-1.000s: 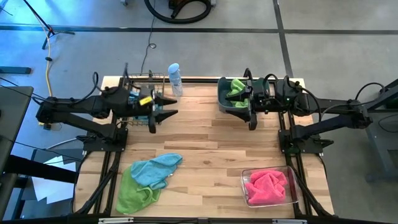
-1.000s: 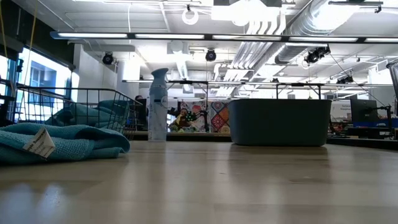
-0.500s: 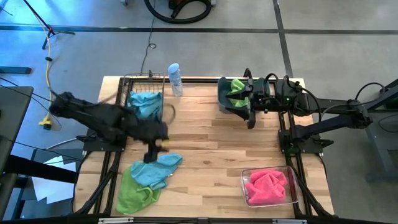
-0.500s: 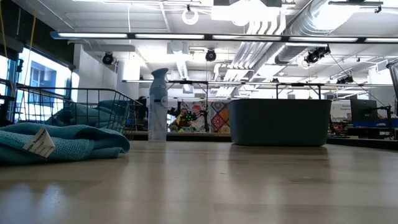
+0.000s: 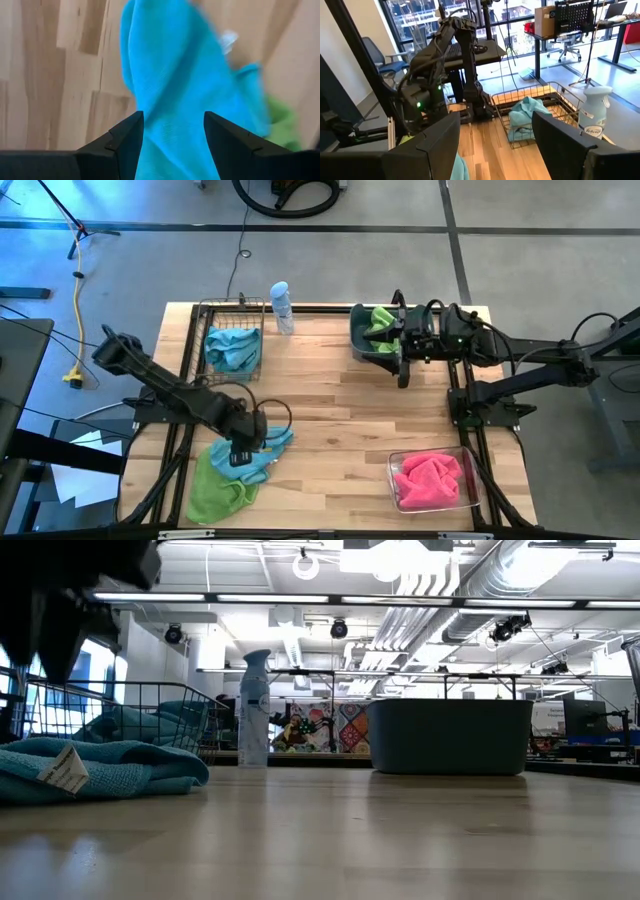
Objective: Sort microfiber towel by color & place in baskets
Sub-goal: Put the blue towel into the wire basket
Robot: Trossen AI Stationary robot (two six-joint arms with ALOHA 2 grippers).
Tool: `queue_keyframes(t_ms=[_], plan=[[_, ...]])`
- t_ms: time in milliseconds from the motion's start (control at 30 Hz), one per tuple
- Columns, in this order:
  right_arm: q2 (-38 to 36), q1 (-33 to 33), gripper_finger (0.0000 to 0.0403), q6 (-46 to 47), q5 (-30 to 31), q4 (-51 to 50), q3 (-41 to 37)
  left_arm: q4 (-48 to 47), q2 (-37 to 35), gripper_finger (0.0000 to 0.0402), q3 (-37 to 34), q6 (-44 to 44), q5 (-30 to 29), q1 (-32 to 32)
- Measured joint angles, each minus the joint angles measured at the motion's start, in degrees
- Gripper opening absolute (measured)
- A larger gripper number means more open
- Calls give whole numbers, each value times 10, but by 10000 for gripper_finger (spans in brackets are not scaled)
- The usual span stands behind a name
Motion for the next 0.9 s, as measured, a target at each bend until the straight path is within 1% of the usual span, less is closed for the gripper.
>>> queue_keyframes(t_ms=[67, 167, 233, 400, 533, 733, 900], plan=[[0, 0, 243, 0, 0, -5, 0, 14, 16, 195, -8, 26, 0, -6], [0, 0, 243, -1, 0, -13, 0, 71, 28, 195, -10, 67, -14, -20], [0, 0, 243, -1, 0, -20, 0, 95, 40, 195, -13, 76, -23, -27], [0, 0, 243, 0, 0, -31, 0, 97, 78, 195, -30, 64, -24, -27], [0, 0, 243, 0, 0, -31, 0, 132, 104, 195, -40, 62, -26, -27], [0, 0, 243, 11, 0, -31, 0, 139, 145, 195, -39, 41, -78, -27], [0, 0, 243, 29, 0, -31, 0, 154, 172, 194, -39, 38, -85, -27]])
